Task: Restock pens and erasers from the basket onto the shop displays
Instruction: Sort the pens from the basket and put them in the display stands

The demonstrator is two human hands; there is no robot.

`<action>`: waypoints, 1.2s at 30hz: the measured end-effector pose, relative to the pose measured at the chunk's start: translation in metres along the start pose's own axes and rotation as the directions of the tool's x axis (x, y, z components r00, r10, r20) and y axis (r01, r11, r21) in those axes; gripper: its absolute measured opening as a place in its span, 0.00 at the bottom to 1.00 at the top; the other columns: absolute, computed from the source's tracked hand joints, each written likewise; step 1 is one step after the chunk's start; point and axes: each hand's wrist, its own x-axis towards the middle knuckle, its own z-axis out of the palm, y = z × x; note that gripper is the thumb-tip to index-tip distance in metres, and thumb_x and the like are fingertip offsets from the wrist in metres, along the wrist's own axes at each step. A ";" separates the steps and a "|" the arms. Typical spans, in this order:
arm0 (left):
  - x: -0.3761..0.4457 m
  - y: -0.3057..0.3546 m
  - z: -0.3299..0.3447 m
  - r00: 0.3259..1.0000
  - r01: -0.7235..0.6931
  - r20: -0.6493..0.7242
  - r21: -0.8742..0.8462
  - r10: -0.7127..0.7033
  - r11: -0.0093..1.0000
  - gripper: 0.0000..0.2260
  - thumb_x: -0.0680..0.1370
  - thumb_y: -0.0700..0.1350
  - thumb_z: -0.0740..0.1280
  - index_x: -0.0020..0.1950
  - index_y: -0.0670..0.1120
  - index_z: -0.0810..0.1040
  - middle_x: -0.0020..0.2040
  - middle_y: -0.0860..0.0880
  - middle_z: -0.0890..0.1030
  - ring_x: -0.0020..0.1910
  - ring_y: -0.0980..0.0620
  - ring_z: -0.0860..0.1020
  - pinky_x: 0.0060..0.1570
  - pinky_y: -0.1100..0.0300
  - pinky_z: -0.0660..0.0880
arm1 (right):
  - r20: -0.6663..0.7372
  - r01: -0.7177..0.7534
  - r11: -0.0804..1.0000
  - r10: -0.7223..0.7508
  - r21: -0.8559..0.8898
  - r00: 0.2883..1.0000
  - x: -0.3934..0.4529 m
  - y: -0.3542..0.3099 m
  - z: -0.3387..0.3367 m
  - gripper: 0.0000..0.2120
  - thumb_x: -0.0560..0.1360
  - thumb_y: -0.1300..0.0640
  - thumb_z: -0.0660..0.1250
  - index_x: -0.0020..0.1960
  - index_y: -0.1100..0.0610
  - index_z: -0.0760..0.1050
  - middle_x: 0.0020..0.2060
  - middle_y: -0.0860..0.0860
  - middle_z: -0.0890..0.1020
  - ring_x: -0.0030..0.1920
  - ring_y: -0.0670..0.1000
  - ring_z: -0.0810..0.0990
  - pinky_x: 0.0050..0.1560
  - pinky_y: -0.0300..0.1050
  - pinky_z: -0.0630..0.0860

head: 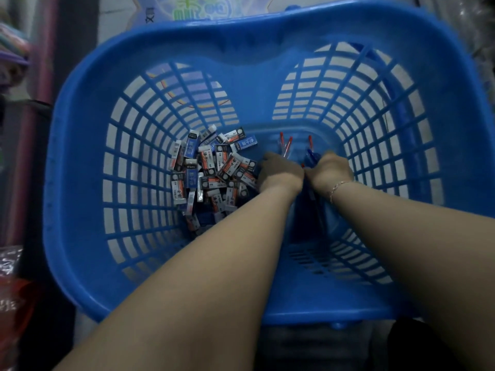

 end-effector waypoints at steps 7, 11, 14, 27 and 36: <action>0.008 -0.007 0.004 0.995 -0.094 0.039 0.219 0.087 0.971 0.16 0.80 0.43 0.62 0.66 0.39 0.68 0.65 0.40 0.73 0.63 0.41 0.74 0.55 0.52 0.72 | 0.019 -0.010 0.996 0.012 -0.093 1.000 0.008 -0.001 -0.012 0.17 0.72 0.56 0.69 0.58 0.61 0.73 0.57 0.61 0.77 0.57 0.60 0.78 0.49 0.45 0.74; 0.000 -0.008 -0.001 0.979 -0.172 0.153 0.262 0.135 0.949 0.15 0.78 0.45 0.61 0.62 0.40 0.75 0.60 0.40 0.77 0.57 0.41 0.77 0.42 0.57 0.68 | 0.091 -0.061 0.993 0.071 -0.103 0.993 0.009 0.004 -0.018 0.25 0.72 0.61 0.69 0.67 0.62 0.67 0.63 0.59 0.75 0.62 0.59 0.76 0.58 0.47 0.75; -0.008 -0.014 0.000 0.966 -0.110 0.253 0.189 0.060 0.976 0.16 0.80 0.43 0.58 0.64 0.37 0.74 0.63 0.37 0.75 0.61 0.38 0.74 0.51 0.54 0.70 | 0.099 -0.100 0.985 0.114 -0.140 0.988 0.004 0.006 -0.011 0.27 0.75 0.61 0.67 0.70 0.64 0.61 0.66 0.62 0.71 0.65 0.61 0.72 0.61 0.51 0.71; -0.058 -0.021 -0.028 0.962 0.068 0.274 -0.295 0.017 0.953 0.12 0.77 0.35 0.57 0.55 0.32 0.77 0.56 0.30 0.78 0.55 0.34 0.77 0.55 0.48 0.74 | 0.241 0.103 0.991 -0.122 0.087 0.963 -0.032 -0.021 -0.030 0.19 0.73 0.51 0.69 0.59 0.61 0.74 0.53 0.57 0.79 0.49 0.56 0.79 0.38 0.37 0.70; -0.281 0.042 -0.215 0.988 -0.015 0.086 -0.779 0.131 0.627 0.11 0.80 0.42 0.62 0.38 0.45 0.75 0.32 0.46 0.74 0.22 0.61 0.68 0.22 0.70 0.63 | 0.331 0.042 0.746 -0.344 0.664 0.879 -0.248 -0.111 -0.220 0.10 0.73 0.60 0.68 0.34 0.59 0.73 0.25 0.57 0.74 0.20 0.48 0.69 0.18 0.34 0.60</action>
